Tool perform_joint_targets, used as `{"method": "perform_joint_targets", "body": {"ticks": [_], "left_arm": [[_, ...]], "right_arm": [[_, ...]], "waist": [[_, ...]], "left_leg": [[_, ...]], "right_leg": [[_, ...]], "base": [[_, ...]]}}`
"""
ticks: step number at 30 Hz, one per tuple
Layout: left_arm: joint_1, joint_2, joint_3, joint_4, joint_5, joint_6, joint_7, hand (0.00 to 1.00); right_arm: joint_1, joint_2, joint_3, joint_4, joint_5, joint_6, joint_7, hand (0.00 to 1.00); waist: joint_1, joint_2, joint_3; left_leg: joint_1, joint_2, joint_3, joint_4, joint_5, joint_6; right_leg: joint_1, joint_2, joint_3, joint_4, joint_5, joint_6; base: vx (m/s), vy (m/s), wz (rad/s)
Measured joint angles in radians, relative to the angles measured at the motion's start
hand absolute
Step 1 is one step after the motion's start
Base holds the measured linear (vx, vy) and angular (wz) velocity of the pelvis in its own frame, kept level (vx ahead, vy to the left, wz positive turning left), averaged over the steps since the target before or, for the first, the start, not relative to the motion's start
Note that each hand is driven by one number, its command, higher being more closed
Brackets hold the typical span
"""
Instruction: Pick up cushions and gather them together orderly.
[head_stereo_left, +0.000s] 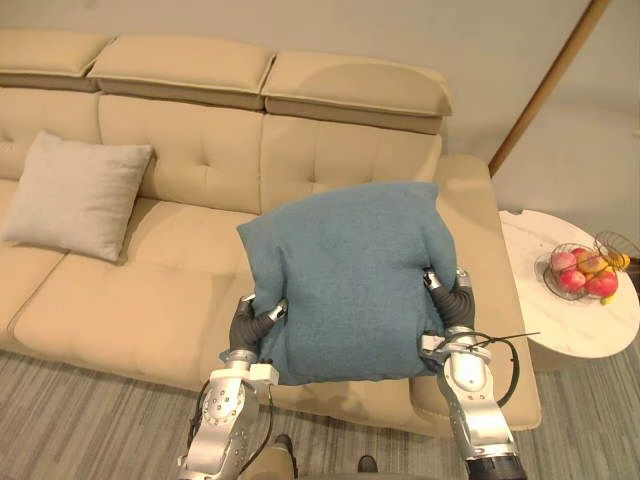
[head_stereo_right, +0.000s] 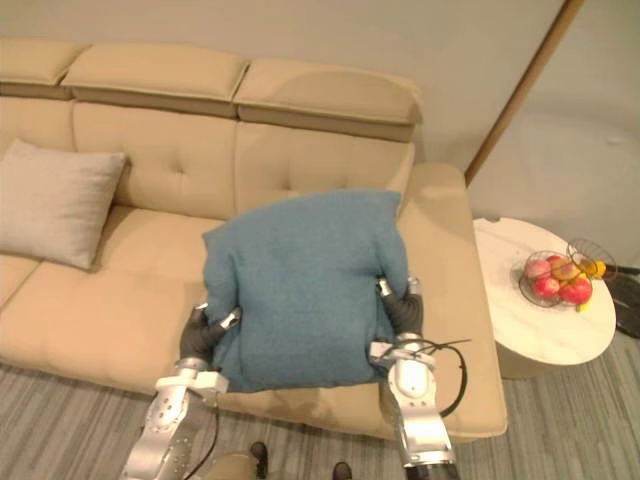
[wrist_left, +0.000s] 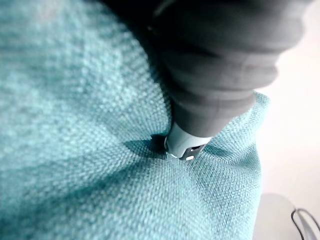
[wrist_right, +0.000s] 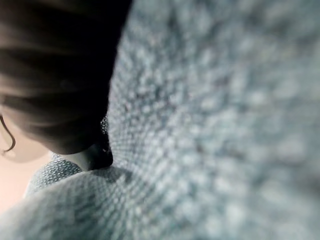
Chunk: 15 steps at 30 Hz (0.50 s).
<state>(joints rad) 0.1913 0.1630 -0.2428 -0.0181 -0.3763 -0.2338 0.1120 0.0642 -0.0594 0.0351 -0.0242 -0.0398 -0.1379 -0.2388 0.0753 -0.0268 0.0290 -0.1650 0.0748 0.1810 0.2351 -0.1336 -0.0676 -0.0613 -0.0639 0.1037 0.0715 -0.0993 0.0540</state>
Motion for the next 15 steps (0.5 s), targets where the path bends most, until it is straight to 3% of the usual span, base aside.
{"method": "perform_joint_targets", "body": {"ticks": [3, 8, 15], "left_arm": [[-0.001, 0.023, -0.013, 0.001, 0.002, 0.001, -0.001, 1.0], [-0.031, 0.024, -0.026, 0.01, 0.034, 0.003, 0.005, 1.0], [-0.234, 0.017, -0.026, 0.043, 0.132, 0.004, 0.109, 1.0]], "right_arm": [[0.0, 0.0, -0.003, 0.051, 0.0, 0.0, -0.001, 1.0], [-0.004, -0.001, -0.023, 0.132, -0.012, 0.002, -0.028, 1.0], [-0.092, 0.0, -0.022, 0.11, -0.087, 0.013, -0.132, 1.0]], "waist": [[-0.018, -0.002, -0.007], [-0.023, -0.001, -0.007], [-0.017, -0.001, 0.013]], "left_leg": [[0.003, 0.003, 0.014, -0.046, 0.02, 0.01], [-0.01, 0.005, 0.044, -0.114, 0.062, 0.008], [-0.171, 0.045, 0.092, -0.084, 0.085, 0.01]], "right_leg": [[-0.015, 0.006, 0.025, -0.037, 0.031, -0.004], [-0.07, 0.021, 0.078, -0.074, 0.081, -0.006], [-0.236, 0.048, 0.094, -0.08, 0.174, 0.004]], "base": [[0.0, -0.025, -0.26], [-0.02, -0.036, -0.34], [-0.1, -0.042, -0.26]]}}
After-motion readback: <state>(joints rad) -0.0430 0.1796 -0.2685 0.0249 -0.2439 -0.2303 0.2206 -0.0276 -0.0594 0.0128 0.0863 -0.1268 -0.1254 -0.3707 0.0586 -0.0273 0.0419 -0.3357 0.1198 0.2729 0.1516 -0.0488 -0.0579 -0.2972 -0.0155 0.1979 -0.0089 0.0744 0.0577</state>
